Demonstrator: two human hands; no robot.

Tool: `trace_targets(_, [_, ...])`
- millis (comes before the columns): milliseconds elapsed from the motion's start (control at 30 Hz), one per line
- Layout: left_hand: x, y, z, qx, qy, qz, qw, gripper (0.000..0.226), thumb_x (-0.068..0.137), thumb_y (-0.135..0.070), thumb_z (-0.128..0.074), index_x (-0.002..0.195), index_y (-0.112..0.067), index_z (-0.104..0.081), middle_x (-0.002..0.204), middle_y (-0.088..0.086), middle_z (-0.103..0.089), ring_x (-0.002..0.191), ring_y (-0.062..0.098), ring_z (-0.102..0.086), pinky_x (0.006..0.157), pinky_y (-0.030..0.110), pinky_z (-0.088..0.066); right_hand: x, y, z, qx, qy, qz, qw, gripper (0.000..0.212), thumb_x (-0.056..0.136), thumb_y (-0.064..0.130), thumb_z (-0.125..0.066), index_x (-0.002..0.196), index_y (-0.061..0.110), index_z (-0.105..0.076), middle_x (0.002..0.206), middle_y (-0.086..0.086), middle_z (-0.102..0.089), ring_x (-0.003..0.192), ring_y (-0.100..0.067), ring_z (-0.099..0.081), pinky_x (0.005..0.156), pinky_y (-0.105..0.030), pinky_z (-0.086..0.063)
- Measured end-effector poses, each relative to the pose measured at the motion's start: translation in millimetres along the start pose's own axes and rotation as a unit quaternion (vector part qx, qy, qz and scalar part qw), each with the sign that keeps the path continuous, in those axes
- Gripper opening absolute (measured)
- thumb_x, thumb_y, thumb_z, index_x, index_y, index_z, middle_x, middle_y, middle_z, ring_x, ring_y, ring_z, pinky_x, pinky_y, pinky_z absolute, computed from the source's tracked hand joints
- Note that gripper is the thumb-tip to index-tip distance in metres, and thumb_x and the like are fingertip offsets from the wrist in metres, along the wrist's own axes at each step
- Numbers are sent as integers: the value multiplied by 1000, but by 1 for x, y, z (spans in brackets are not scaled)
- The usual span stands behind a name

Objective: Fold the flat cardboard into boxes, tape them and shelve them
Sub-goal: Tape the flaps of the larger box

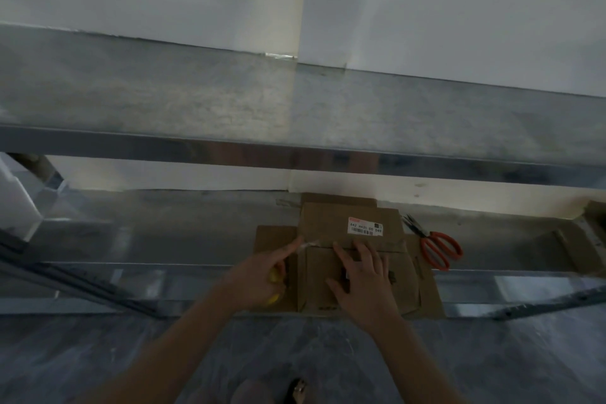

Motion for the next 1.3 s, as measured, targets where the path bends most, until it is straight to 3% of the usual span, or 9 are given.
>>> trace_targets(67, [2, -2, -5, 12, 10, 10, 1000, 96, 83, -22, -65, 134, -71, 1, 108, -14, -58, 96, 7, -56, 87, 27, -49, 0, -1, -1, 3, -1, 2, 1000, 68, 93, 64, -39, 152, 45, -12, 161, 0, -4, 149, -27, 4, 121, -53, 4])
trace_targets(233, [18, -4, -7, 49, 22, 20, 998, 88, 82, -17, -66, 150, -42, -15, 131, 1, -55, 113, 17, -55, 94, 32, -47, 1, -2, -3, 7, -4, 4, 1000, 68, 93, 65, -38, 152, 46, -11, 161, 1, -2, 149, -26, 5, 121, -53, 3])
trace_targets(433, [16, 9, -6, 18, 6, 36, 999, 88, 84, -22, -70, 146, -46, -12, 118, -17, -50, 113, 9, -51, 87, 18, -38, 1, 0, -3, 11, 3, 6, 1000, 68, 93, 64, -39, 152, 46, -10, 161, 1, -1, 149, -26, 6, 121, -54, 4])
trace_targets(533, [19, 12, -12, 23, 33, 34, 999, 89, 84, -21, -70, 148, -42, -12, 126, -12, -52, 113, 6, -50, 90, 15, -37, 0, 0, -3, 11, 4, 9, 1000, 68, 93, 64, -37, 152, 46, -8, 161, 1, 0, 149, -27, 7, 120, -53, 7])
trace_targets(633, [21, 7, -15, 21, 43, 32, 998, 84, 84, -19, -70, 150, -36, -22, 136, -5, -51, 119, 8, -49, 99, 22, -40, 1, -1, 0, 14, 8, 7, 1000, 68, 93, 63, -39, 153, 45, -9, 161, 0, -3, 150, -27, 5, 121, -54, 5])
trace_targets(800, [13, 7, 15, -25, -46, 50, 997, 66, 82, -16, -71, 137, -39, -46, 111, -13, -57, 101, 8, -55, 83, 20, -46, 0, -5, 2, 19, 15, 10, 1000, 70, 91, 65, -40, 151, 46, -9, 161, 2, -5, 150, -26, 3, 121, -54, 1])
trace_targets(933, [5, 1, 40, -32, -84, 27, 996, 50, 82, -17, -73, 123, -39, -54, 102, -18, -60, 94, 4, -57, 73, 12, -41, -6, -6, -1, -9, -14, 8, 1000, 72, 86, 76, -27, 150, 49, -8, 162, 3, -4, 150, -25, 2, 121, -54, 2])
trace_targets(1100, [-6, 4, 55, -24, -109, 30, 993, 50, 79, -18, -76, 119, -40, -56, 99, -19, -60, 94, 1, -57, 79, 21, -42, -11, -9, -6, -9, -25, 5, 1000, 77, 80, 81, -17, 149, 50, -4, 163, 4, -5, 151, -24, 2, 121, -55, 1])
trace_targets(1300, [-17, 9, 58, -28, -126, 36, 991, 50, 78, -19, -77, 116, -44, -56, 98, -22, -62, 92, -7, -55, 74, 8, -37, -13, -11, -4, -20, -35, 9, 999, 72, 86, 77, -22, 150, 48, -6, 163, 5, -5, 151, -23, 6, 121, -55, 1])
Point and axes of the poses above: each hand's wrist, its own x-axis towards the middle knuckle, its own z-axis out of the back of the hand, y = z × x, the point moved 5 cm from there along x, towards the middle knuckle
